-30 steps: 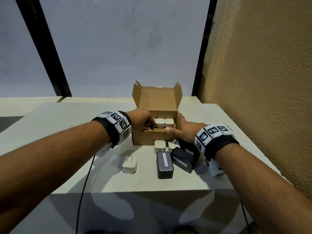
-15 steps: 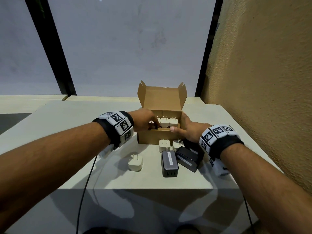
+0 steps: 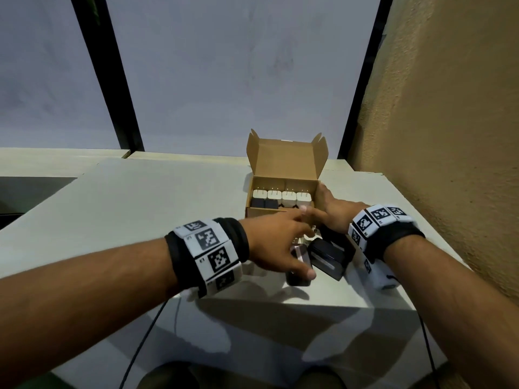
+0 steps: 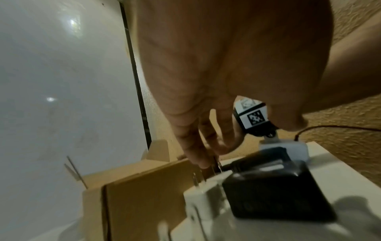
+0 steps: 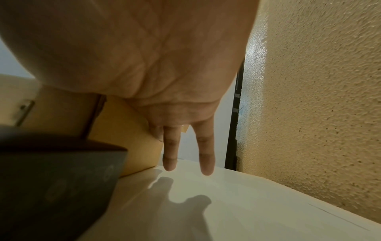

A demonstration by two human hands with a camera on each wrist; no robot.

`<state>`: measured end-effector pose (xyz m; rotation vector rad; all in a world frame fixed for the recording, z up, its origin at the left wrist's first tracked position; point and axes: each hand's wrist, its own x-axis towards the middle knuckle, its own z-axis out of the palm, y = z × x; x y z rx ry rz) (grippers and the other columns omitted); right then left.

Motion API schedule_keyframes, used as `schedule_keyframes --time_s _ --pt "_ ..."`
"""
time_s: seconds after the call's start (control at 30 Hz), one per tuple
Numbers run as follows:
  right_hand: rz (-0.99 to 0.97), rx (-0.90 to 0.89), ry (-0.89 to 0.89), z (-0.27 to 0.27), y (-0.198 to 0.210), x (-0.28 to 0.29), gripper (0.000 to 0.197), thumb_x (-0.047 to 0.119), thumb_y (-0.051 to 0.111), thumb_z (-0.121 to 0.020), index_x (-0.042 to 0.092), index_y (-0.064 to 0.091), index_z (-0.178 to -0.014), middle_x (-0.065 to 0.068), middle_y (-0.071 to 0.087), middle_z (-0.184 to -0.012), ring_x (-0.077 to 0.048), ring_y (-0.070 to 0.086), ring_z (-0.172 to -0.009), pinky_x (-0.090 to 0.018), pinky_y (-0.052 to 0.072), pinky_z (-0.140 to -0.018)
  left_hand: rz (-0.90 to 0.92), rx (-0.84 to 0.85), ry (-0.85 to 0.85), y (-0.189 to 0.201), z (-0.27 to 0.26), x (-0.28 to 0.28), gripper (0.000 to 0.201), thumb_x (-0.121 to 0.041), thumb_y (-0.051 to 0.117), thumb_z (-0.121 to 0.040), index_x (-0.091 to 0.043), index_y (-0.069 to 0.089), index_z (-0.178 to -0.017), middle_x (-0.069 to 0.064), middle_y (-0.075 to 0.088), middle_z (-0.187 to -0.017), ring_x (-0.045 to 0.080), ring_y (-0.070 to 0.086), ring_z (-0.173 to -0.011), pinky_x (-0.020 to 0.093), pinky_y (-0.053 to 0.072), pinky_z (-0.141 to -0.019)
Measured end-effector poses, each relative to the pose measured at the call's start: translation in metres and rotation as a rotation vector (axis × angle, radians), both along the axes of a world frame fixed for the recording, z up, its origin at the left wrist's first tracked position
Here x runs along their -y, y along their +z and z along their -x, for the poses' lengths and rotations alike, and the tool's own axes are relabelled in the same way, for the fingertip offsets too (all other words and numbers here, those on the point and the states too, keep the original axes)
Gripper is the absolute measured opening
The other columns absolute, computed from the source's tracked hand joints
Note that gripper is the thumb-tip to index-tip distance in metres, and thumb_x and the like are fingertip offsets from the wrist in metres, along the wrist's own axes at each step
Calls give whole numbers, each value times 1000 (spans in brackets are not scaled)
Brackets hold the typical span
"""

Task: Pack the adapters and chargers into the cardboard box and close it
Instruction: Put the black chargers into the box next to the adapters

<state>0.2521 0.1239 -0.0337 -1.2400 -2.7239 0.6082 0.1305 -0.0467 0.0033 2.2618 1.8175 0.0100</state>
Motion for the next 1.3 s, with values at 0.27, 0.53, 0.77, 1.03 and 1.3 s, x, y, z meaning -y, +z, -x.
schedule_keyframes --time_s 0.27,0.53,0.77,1.03,1.3 --pt "-21 18 -30 -3 7 9 85 65 43 -91 25 4 -156 -6 32 -158 -29 37 -141 -41 26 -113 -24 -78 79 -27 2 4 85 -68 64 -72 -19 44 -138 2 43 -129 20 40 -116 37 45 -99" --pt "0 20 -9 -3 8 10 84 63 42 -92 25 1 -156 -5 31 -159 -28 37 -141 -39 26 -113 14 135 123 -18 4 1 66 -46 83 -61 -18 52 -113 -3 48 -109 15 49 -96 30 52 -84" --pt "1 50 -26 -1 7 9 86 67 40 -91 23 3 -155 -7 31 -159 -32 39 -140 -44 27 -114 -75 470 188 -4 30 -3 70 -26 88 -60 -15 46 -115 0 56 -111 17 57 -100 33 52 -91" --pt "2 35 -21 -1 5 5 89 70 41 -88 24 4 -155 -6 35 -157 -31 43 -136 -44 32 -111 -147 931 245 2 46 -4 71 -1 83 -66 -16 40 -120 3 56 -117 17 65 -104 26 54 -91" --pt "-23 114 -76 -1 9 10 89 72 36 -90 24 1 -156 -9 35 -157 -33 42 -138 -42 31 -110 -205 1094 349 16 56 -31 69 10 76 -69 -20 47 -124 8 50 -123 25 66 -101 41 57 -88"
